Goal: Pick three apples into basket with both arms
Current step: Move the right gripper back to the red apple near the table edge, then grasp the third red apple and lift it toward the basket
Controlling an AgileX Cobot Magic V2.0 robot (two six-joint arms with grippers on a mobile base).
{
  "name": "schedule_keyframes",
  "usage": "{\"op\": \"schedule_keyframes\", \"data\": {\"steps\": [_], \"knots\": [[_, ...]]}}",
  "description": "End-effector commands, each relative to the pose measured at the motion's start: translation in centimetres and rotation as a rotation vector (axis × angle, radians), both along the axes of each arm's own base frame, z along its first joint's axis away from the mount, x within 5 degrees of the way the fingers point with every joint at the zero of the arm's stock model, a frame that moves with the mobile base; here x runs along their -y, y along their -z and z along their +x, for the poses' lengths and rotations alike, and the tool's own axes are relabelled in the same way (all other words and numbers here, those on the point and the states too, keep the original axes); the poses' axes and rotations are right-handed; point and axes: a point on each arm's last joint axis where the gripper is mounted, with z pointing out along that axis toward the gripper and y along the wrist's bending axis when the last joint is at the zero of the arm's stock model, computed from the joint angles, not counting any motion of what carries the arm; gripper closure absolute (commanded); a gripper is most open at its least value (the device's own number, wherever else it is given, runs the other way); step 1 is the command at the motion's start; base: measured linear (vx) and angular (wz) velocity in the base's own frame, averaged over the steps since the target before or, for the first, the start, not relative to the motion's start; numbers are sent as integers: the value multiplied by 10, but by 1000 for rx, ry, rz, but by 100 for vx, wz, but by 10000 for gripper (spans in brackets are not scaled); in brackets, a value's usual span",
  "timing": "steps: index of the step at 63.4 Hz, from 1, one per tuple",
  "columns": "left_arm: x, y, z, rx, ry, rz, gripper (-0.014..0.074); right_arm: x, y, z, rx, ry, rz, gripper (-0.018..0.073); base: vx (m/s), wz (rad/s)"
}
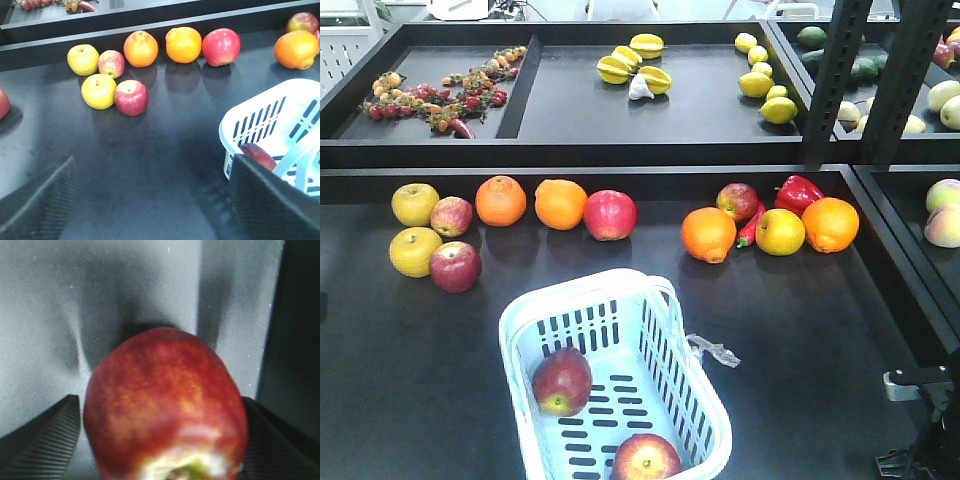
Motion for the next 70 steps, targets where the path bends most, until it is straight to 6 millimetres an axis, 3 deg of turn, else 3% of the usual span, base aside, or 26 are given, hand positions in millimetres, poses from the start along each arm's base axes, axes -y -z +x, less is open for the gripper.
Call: {"op": "schedule_keyframes", "data": {"steps": [1,15,25,34,42,59,70], "knots": [[1,-12,2,78,14,-17,11,2,-9,5,41,0,-8,46,0,0],[1,-12,2,78,14,-17,11,1,-10,5,46,34,2,221,0,0],[1,-12,2,78,14,-17,11,0,-19,10,76,72,16,271,0,0],[1,-12,2,78,14,-17,11,-2,-38,12,172,85,25,272,0,0],[1,-12,2,78,14,-17,11,-7,-67,11,302,80,38,272,0,0],[1,-12,2,78,14,-17,11,-57,-130,-5,566,-179,80,272,0,0],[1,-12,2,78,14,-17,11,-87,-155,-24,678,-319,150,272,0,0]]}}
